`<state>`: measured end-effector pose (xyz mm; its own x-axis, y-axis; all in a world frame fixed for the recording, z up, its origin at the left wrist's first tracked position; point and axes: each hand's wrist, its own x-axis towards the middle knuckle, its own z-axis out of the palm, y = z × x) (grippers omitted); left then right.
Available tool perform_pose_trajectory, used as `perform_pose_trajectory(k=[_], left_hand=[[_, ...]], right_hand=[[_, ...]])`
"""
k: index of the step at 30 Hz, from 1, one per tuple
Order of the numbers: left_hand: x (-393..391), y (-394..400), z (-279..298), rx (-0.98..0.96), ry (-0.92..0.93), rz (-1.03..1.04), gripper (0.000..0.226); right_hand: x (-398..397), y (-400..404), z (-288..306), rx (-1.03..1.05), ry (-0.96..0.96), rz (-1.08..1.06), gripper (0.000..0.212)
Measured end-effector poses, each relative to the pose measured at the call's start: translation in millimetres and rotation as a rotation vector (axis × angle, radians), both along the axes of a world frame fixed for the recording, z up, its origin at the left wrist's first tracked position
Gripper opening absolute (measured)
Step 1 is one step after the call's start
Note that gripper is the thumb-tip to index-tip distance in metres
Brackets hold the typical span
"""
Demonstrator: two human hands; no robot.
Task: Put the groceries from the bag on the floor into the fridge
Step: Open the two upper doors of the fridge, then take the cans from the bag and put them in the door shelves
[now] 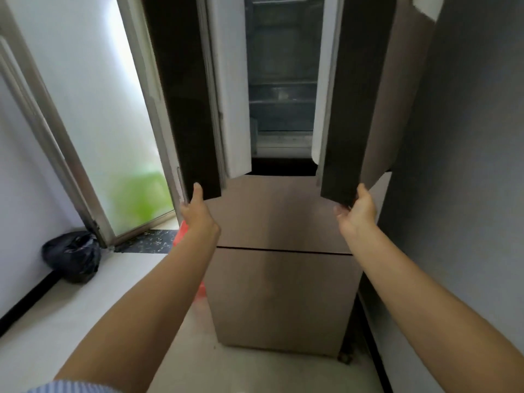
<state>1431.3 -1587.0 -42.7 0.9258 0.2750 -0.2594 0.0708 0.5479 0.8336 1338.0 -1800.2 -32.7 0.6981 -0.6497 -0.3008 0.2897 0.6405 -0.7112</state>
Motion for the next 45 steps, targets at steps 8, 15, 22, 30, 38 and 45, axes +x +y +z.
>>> perform_pose_trajectory(k=[8,15,22,30,38,45], left_hand=[[-69.5,17.1,11.7,1.101,-0.337,-0.096,0.055],[-45.0,67.1,59.0,2.014,-0.495,-0.203,0.057],[-14.7,121.3,81.9,2.689,-0.402,-0.154,0.060],[-8.8,164.0,74.6,2.577,-0.385,-0.106,0.063],[-20.9,192.2,90.7,2.243,-0.294,-0.020,0.041],[-59.6,238.5,95.5,2.075,-0.038,0.041,0.032]], right_hand=[[-60.9,20.8,-0.8,-0.241,0.156,0.108,0.040],[-44.7,72.2,25.2,-0.960,0.414,0.315,0.031],[-11.5,140.7,57.0,-1.660,0.415,0.350,0.039],[5.7,174.1,74.8,-1.782,0.400,0.343,0.041],[20.3,218.3,107.7,-2.030,0.351,0.346,0.036],[35.6,296.6,113.6,-2.184,0.079,0.432,0.036]])
